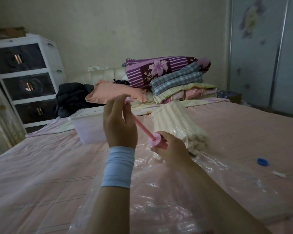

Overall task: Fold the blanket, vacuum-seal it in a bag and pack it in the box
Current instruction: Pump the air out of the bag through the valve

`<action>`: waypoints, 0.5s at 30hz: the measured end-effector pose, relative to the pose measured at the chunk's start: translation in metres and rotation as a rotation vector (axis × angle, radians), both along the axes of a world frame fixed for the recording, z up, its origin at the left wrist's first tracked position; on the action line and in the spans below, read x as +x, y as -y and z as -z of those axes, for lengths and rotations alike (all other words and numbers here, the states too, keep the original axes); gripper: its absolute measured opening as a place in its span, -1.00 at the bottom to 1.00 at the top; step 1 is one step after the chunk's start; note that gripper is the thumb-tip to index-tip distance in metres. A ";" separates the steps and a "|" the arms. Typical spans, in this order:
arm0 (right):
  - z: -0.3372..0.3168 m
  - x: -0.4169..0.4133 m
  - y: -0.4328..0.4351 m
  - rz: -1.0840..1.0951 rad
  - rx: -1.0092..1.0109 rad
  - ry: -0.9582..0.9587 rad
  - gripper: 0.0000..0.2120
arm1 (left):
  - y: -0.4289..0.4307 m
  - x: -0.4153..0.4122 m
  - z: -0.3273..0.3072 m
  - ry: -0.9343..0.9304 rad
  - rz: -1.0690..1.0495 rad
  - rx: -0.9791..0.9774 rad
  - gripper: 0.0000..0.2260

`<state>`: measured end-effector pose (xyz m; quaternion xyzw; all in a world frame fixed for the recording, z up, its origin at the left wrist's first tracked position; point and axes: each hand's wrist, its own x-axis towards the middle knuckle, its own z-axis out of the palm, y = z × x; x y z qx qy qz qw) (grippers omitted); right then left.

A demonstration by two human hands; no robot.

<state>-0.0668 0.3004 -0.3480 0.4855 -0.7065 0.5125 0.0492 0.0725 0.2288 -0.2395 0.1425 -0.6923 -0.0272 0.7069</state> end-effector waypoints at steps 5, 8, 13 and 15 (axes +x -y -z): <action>0.000 0.003 0.004 0.035 0.011 -0.030 -0.51 | 0.004 -0.016 0.053 0.462 0.205 0.299 -0.86; 0.001 0.004 0.003 0.042 0.009 -0.046 -0.49 | 0.004 -0.011 0.044 0.498 0.115 0.283 -0.84; 0.000 0.003 0.000 0.018 0.023 0.016 -0.55 | -0.004 0.015 -0.006 -0.032 -0.011 -0.015 -0.87; 0.002 0.004 0.000 0.021 0.030 0.010 -0.53 | -0.007 0.009 0.003 -0.054 -0.028 -0.007 -0.85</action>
